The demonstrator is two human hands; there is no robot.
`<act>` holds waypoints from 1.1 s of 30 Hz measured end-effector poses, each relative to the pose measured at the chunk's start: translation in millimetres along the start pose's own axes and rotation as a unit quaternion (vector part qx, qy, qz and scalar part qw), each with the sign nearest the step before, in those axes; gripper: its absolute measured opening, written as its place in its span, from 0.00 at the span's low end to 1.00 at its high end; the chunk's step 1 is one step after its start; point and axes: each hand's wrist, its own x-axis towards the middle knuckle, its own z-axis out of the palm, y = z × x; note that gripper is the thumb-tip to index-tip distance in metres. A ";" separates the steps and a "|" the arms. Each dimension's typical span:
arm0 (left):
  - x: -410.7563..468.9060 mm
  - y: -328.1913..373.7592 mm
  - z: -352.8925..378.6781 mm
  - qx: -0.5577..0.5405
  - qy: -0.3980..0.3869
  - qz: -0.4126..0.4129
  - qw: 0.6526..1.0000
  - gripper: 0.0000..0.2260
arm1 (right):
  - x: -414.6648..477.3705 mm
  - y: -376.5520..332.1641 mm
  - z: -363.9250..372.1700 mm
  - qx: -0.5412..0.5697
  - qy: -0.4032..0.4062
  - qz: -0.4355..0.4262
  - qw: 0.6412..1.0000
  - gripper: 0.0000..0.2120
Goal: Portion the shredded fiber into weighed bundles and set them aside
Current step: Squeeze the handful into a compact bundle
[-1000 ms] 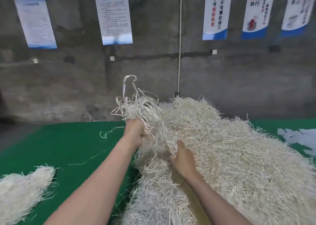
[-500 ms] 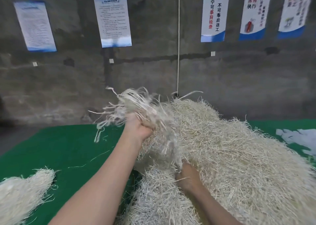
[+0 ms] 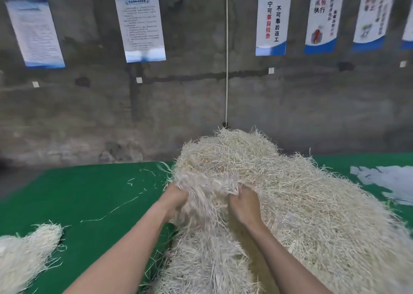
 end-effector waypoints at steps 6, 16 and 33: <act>-27.2 42.8 16.5 -0.356 -0.099 -0.019 0.929 0.11 | -22.1 28.0 15.2 -0.161 -0.063 -0.044 0.984 0.09; -16.2 81.5 -41.9 -0.185 0.154 0.192 0.951 0.06 | -40.5 42.9 7.5 -0.114 -0.161 0.010 0.980 0.25; -37.2 111.5 -67.4 -0.520 -0.039 0.059 0.851 0.23 | 8.0 7.6 63.5 -0.180 -0.165 -0.004 0.970 0.11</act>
